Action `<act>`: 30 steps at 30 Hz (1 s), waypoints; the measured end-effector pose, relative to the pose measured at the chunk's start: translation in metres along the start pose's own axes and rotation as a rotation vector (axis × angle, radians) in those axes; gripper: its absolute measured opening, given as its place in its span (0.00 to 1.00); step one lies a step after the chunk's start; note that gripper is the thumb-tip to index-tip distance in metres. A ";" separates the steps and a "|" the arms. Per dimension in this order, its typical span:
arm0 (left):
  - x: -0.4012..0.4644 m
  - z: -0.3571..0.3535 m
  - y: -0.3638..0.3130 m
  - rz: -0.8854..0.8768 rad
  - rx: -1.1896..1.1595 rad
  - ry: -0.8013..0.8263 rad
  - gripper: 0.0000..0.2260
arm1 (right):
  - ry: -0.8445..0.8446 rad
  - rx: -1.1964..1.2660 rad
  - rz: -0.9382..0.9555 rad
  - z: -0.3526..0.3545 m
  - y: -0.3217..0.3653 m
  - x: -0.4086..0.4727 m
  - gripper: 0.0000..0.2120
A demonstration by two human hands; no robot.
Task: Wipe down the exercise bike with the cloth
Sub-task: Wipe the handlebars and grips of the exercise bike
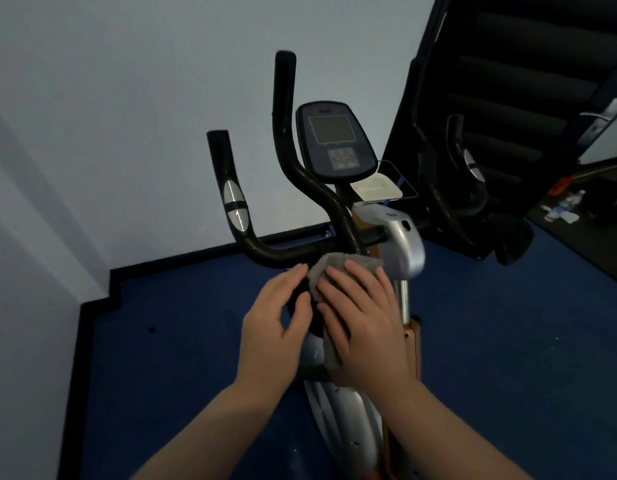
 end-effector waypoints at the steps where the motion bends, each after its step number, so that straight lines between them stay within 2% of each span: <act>1: -0.001 -0.001 0.001 0.006 -0.014 -0.003 0.17 | 0.009 0.004 0.015 0.001 0.000 -0.005 0.14; 11: -0.003 -0.002 0.005 0.042 -0.010 -0.020 0.17 | 0.050 0.054 0.124 0.002 -0.001 0.014 0.14; 17: -0.007 -0.003 0.001 0.044 0.025 -0.105 0.16 | 0.191 0.051 0.282 0.010 -0.017 -0.004 0.15; 23: -0.010 -0.004 -0.003 0.022 0.058 -0.215 0.16 | 0.148 0.250 0.180 0.003 -0.019 0.023 0.14; 27: -0.012 -0.003 -0.003 0.072 0.015 -0.184 0.16 | 0.159 0.271 0.176 0.011 -0.025 0.004 0.15; 30: -0.011 -0.001 -0.004 0.072 0.036 -0.164 0.16 | 0.137 0.284 0.126 0.009 -0.024 0.023 0.13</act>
Point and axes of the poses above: each hand's wrist, its own x-axis towards the middle knuckle, its own z-axis out of the back of the hand, y = z × x, the point moved 8 cm from there along x, towards the middle knuckle, and after that the axes turned 8 degrees about x, right-handed, at the moved point
